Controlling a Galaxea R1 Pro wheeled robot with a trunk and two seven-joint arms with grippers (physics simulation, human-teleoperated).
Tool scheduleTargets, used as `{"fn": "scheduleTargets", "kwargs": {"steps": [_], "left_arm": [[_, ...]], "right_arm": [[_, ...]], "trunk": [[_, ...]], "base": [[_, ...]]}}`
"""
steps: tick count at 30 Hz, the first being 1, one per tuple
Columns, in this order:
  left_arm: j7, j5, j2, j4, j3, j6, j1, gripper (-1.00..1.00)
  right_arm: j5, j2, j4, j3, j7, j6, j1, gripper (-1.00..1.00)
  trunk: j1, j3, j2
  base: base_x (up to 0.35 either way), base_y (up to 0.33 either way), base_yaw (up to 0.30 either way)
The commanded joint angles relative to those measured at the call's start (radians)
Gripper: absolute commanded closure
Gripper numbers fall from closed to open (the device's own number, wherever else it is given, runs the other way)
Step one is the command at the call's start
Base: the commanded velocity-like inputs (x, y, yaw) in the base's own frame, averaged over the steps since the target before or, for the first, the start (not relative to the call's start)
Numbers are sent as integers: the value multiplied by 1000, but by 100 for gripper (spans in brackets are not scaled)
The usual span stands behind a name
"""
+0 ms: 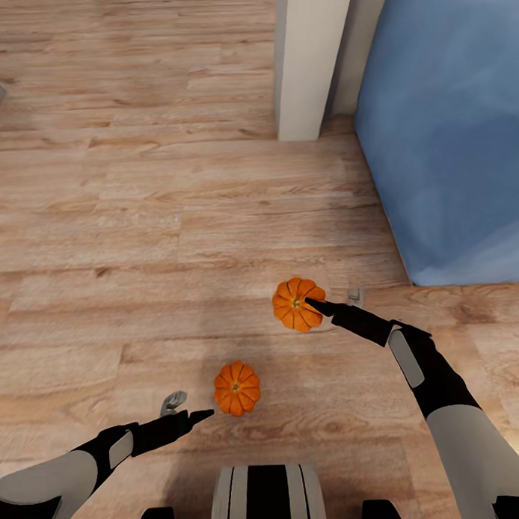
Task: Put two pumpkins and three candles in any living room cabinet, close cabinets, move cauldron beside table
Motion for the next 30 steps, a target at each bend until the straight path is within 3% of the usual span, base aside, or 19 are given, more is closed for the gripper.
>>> {"fn": "scheduleTargets", "kwargs": {"steps": [1,22,30], "left_arm": [[0,0,0,0,1,0,0,-100],[-5,3,0,5,8,-53,-18,-100],[20,3,-24,6,8,-54,-27,-100]], "right_arm": [[-3,0,0,0,-1,1,0,100],[-3,-1,-10,5,3,3,0,100],[-3,-3,-11,4,5,3,1,100]], "trunk": [[0,-4,0],[1,-8,-1],[1,-8,-1]], "base": [[0,0,0],[0,0,0],[0,0,0]]}}
